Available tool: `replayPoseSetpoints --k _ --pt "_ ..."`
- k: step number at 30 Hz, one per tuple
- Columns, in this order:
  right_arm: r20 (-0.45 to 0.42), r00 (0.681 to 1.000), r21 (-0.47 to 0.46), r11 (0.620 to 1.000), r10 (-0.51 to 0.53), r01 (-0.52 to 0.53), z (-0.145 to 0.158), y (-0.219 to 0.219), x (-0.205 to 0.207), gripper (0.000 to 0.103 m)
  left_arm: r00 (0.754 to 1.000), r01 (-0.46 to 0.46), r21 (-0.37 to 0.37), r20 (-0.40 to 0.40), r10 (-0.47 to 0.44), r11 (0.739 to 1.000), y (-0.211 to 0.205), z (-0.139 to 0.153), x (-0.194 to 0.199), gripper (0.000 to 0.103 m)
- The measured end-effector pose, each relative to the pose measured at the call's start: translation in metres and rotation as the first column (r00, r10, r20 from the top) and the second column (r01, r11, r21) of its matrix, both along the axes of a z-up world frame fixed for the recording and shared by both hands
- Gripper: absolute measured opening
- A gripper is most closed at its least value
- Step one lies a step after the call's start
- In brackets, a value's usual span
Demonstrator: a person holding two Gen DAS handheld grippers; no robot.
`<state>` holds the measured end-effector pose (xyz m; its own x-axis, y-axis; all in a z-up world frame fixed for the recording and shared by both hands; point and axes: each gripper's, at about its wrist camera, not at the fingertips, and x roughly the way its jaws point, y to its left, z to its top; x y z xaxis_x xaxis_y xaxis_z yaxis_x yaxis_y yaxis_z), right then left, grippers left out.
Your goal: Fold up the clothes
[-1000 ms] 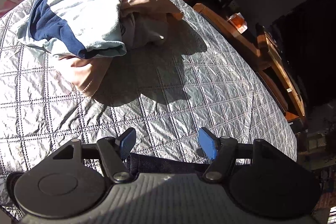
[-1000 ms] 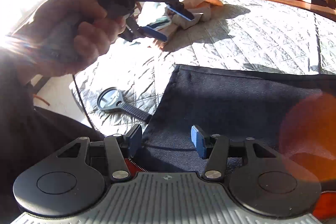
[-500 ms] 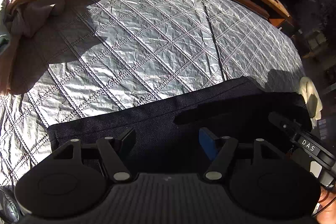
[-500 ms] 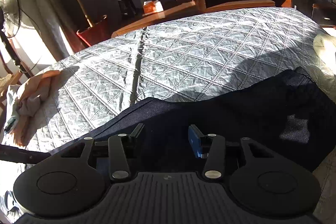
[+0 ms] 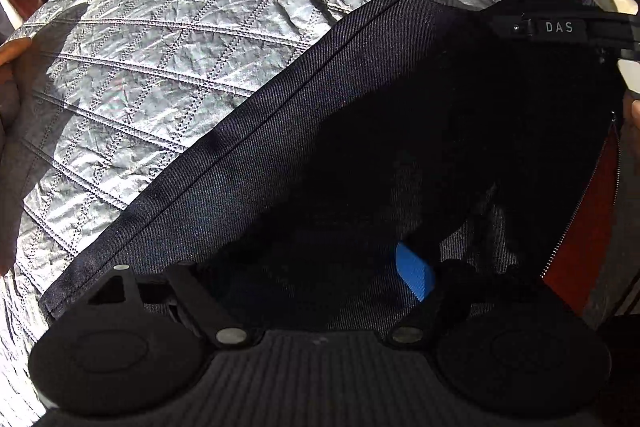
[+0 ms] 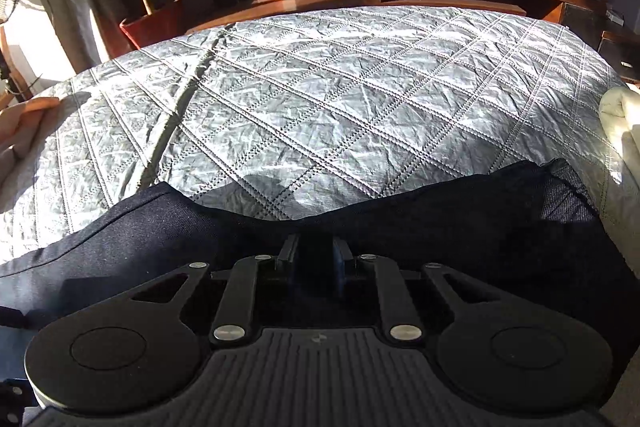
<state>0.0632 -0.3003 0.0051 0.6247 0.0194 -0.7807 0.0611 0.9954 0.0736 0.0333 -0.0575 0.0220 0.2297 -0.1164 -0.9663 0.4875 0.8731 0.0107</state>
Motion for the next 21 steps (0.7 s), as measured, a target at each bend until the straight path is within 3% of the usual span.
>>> replayPoseSetpoints --k 2,4,6,8,9,11,13,16,18,20,21 --pt "0.011 1.000 -0.107 0.994 -0.001 0.002 0.005 -0.007 -0.006 0.024 1.000 0.021 0.003 0.005 -0.021 1.000 0.001 0.000 -0.002 0.086" --pt "0.058 0.996 -0.106 0.991 -0.073 0.079 0.016 -0.033 -0.015 0.026 0.999 0.041 0.010 0.006 -0.041 0.999 0.001 0.000 -0.004 0.090" --pt "0.089 0.983 -0.077 0.983 -0.159 0.166 0.025 -0.060 -0.024 0.030 0.998 0.057 0.016 0.006 -0.057 0.998 0.001 -0.001 -0.007 0.094" --pt "0.095 0.971 0.012 0.975 -0.220 0.220 0.025 -0.084 -0.031 0.028 0.997 0.076 0.031 0.017 -0.076 0.997 0.000 -0.001 -0.010 0.097" --pt "0.083 0.972 0.028 0.976 -0.219 0.217 0.021 -0.090 -0.034 0.028 0.996 0.086 0.041 0.026 -0.087 0.995 0.000 -0.001 -0.013 0.100" --pt "0.022 0.985 -0.054 0.983 -0.173 0.174 0.010 -0.088 -0.030 0.029 0.994 0.097 0.052 0.034 -0.099 0.994 -0.001 0.000 -0.015 0.102" --pt "0.023 0.989 -0.115 0.982 -0.147 0.149 0.005 -0.088 -0.030 0.028 0.995 0.097 0.052 0.031 -0.099 0.994 0.000 0.000 -0.016 0.103" --pt "0.047 0.981 -0.103 0.976 -0.187 0.191 0.024 -0.084 -0.032 0.033 0.996 0.091 0.045 0.014 -0.092 0.995 0.003 0.001 -0.015 0.102" --pt "0.107 0.992 -0.068 0.995 -0.065 0.073 0.039 -0.063 -0.037 0.042 0.997 0.077 0.023 -0.011 -0.076 0.997 0.008 0.004 -0.010 0.092" --pt "0.129 0.981 -0.061 0.989 0.143 -0.136 0.051 -0.023 -0.040 0.073 0.999 0.054 0.008 -0.004 -0.054 0.999 0.015 0.012 -0.005 0.080" --pt "0.140 0.959 -0.060 0.969 0.244 -0.238 0.056 -0.004 -0.041 0.076 0.999 0.038 0.000 0.007 -0.038 0.999 0.020 0.017 -0.002 0.081"
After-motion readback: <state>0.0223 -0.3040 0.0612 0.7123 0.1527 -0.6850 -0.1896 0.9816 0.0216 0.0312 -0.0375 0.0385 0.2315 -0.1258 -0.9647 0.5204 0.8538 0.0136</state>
